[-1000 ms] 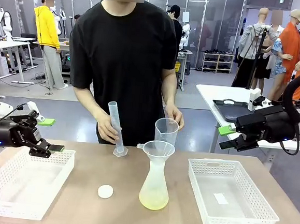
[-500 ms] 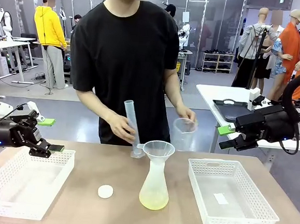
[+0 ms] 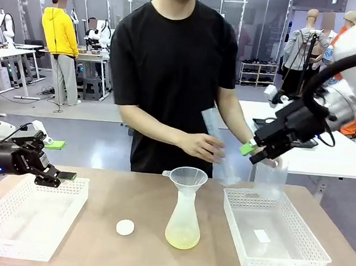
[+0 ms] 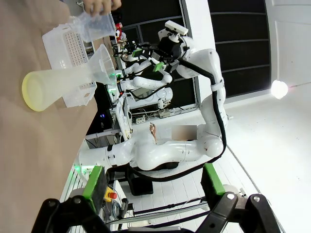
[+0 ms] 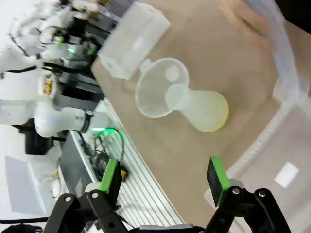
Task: Prepare the solutions needed for the experiment.
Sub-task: Once the solution is in the Big flask , pick up the Plastic Funnel and place it back into the right Organizing basket.
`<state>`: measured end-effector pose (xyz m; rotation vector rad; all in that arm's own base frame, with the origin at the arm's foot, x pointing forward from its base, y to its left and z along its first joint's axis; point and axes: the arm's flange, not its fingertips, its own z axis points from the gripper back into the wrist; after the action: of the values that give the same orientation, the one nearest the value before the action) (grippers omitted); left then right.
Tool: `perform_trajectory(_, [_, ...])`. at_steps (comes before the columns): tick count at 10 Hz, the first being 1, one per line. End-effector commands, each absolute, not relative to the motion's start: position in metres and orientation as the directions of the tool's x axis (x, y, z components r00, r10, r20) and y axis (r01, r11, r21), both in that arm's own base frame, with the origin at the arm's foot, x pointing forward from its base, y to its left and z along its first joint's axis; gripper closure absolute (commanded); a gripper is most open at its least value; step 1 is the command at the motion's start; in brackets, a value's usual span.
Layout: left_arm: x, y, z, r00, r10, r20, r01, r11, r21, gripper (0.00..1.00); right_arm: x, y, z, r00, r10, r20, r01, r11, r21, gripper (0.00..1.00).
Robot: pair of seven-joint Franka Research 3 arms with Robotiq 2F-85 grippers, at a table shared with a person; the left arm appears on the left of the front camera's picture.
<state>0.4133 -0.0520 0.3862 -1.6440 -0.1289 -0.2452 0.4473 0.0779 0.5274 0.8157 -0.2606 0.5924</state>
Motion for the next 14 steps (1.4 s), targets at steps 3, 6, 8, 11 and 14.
perform_trajectory(3, [0.414, -0.052, 0.389, 0.969, -0.058, 0.241, 0.234, -0.105, -0.967, 0.0, 0.489, 0.129, 0.538, 0.793, 0.53, 0.3, -0.609, 0.669, 0.426, 0.11])
perform_trajectory(6, [0.414, -0.052, 0.389, 0.969, -0.058, 0.241, 0.234, -0.105, -0.967, 0.0, 0.484, 0.132, 0.536, 0.77, 0.551, 0.322, -0.637, 0.641, 0.428, 0.11])
perform_trajectory(8, [0.414, -0.052, 0.389, 0.969, -0.058, 0.241, 0.234, -0.105, -0.967, 0.0, 0.484, 0.132, 0.536, 0.77, 0.551, 0.322, -0.637, 0.641, 0.428, 0.11])
perform_trajectory(11, [0.414, -0.052, 0.389, 0.969, -0.058, 0.241, 0.234, -0.105, -0.967, 0.0, 0.488, 0.133, 0.535, 0.778, 0.548, 0.308, -0.628, 0.659, 0.414, 0.11])
perform_trajectory(14, [0.414, -0.052, 0.389, 0.969, -0.058, 0.241, 0.234, -0.105, -0.967, 0.0, 0.502, 0.158, 0.523, 0.762, 0.54, 0.356, -0.647, 0.651, 0.397, 0.11])
